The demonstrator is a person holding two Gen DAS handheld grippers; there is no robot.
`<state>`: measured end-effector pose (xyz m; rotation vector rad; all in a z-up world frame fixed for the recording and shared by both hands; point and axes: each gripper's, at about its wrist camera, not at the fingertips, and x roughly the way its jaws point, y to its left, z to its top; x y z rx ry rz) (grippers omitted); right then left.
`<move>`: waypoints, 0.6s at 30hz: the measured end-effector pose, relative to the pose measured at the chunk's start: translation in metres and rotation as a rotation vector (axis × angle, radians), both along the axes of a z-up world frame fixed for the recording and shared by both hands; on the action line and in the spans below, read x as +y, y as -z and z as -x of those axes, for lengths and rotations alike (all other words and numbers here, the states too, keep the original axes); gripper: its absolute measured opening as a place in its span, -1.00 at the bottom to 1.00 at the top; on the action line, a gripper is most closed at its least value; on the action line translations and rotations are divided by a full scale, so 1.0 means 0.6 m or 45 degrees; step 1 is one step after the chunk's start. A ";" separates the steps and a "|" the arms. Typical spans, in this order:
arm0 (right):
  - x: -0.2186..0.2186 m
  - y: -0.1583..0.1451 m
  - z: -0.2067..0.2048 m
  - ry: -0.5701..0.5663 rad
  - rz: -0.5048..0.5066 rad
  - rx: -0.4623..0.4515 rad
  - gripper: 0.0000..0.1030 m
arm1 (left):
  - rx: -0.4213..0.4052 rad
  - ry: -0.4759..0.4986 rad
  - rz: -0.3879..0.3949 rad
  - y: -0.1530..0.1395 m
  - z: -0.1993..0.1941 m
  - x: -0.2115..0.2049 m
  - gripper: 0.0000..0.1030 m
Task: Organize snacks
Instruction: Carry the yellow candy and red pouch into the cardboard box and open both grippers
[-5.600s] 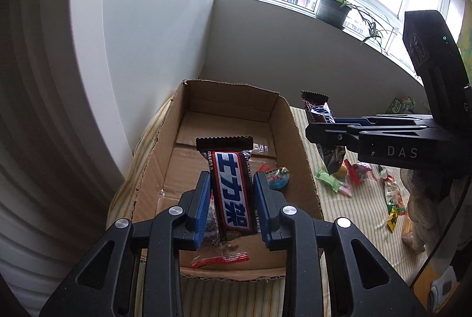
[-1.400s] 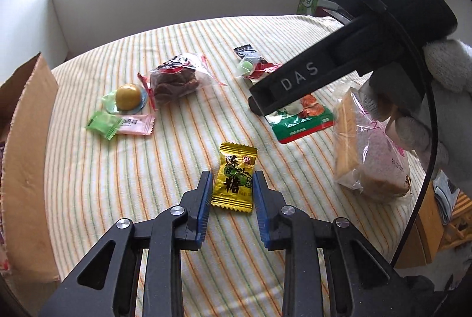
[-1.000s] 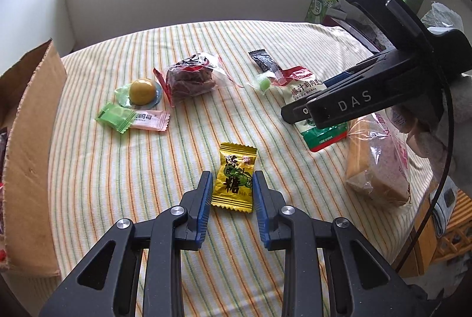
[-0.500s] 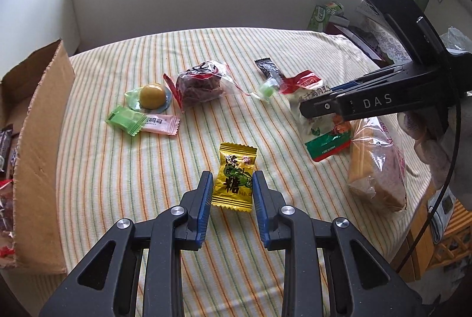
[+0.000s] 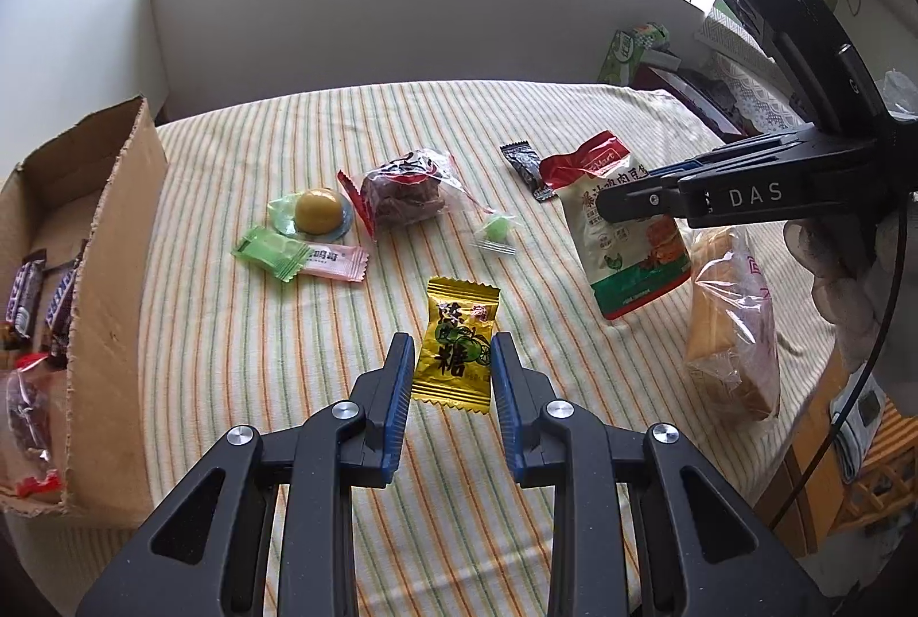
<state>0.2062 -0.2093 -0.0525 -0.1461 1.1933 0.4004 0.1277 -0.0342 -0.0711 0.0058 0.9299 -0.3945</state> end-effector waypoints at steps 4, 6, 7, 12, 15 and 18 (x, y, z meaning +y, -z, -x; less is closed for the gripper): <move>0.004 -0.014 0.002 -0.008 -0.018 -0.014 -0.52 | -0.031 -0.012 0.009 -0.018 0.006 0.012 -0.50; 0.009 -0.028 0.004 -0.014 -0.023 -0.042 -0.52 | -0.049 -0.021 0.009 -0.029 0.009 0.020 -0.50; 0.011 -0.037 0.006 -0.024 -0.027 -0.056 -0.52 | -0.058 -0.028 0.010 -0.034 0.010 0.024 -0.50; 0.036 -0.076 0.008 -0.063 -0.060 -0.109 -0.52 | -0.101 -0.073 0.018 -0.059 0.015 0.055 -0.50; 0.067 -0.088 0.000 -0.080 -0.076 -0.139 -0.52 | -0.122 -0.103 0.020 -0.072 0.015 0.077 -0.50; 0.089 -0.103 -0.004 -0.102 -0.094 -0.160 -0.52 | -0.140 -0.137 0.017 -0.082 0.018 0.100 -0.50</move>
